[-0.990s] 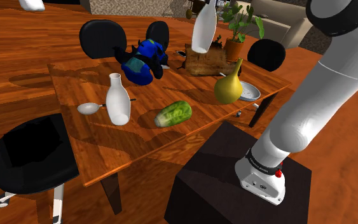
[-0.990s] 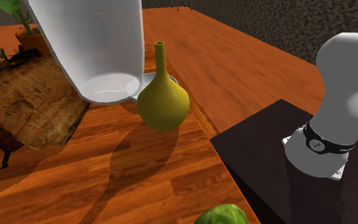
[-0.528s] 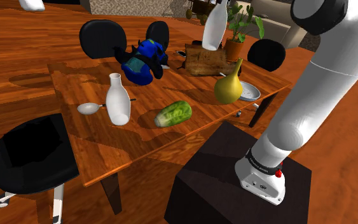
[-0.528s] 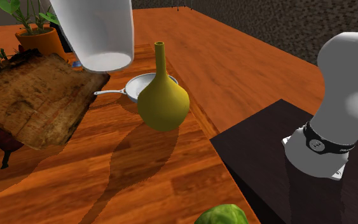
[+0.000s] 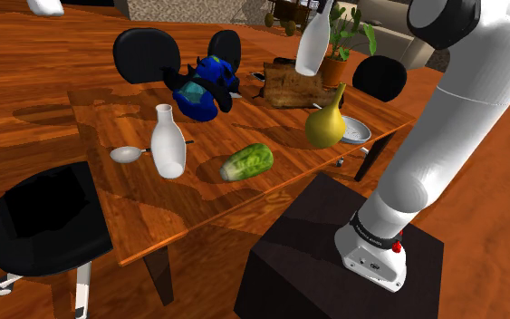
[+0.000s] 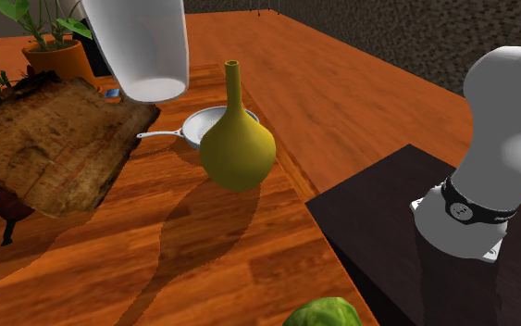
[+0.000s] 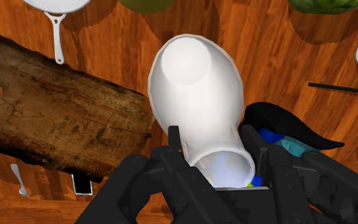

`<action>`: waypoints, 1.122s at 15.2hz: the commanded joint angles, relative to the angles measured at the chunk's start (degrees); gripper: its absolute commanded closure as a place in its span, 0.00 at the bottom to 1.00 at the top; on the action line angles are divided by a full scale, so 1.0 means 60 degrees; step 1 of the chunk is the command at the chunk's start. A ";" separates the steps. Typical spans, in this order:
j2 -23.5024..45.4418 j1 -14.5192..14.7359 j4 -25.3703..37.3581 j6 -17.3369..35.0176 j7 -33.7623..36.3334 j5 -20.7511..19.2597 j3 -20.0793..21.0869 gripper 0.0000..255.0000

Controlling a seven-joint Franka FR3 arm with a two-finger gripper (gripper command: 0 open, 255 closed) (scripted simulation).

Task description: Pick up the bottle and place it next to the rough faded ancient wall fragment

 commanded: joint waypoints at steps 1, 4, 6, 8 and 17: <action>-0.0212 0.0073 -0.0527 0.0351 0.0025 -0.0113 0.0030 1.00; -0.0490 0.0161 -0.1273 0.0853 0.0076 -0.0260 0.0079 1.00; -0.0649 0.0204 -0.1730 0.1171 0.0106 -0.0340 0.0108 1.00; -0.0790 0.0239 -0.2162 0.1478 0.0131 -0.0410 0.0133 1.00; -0.1238 0.0323 -0.3851 0.2770 0.0202 -0.0618 0.0212 1.00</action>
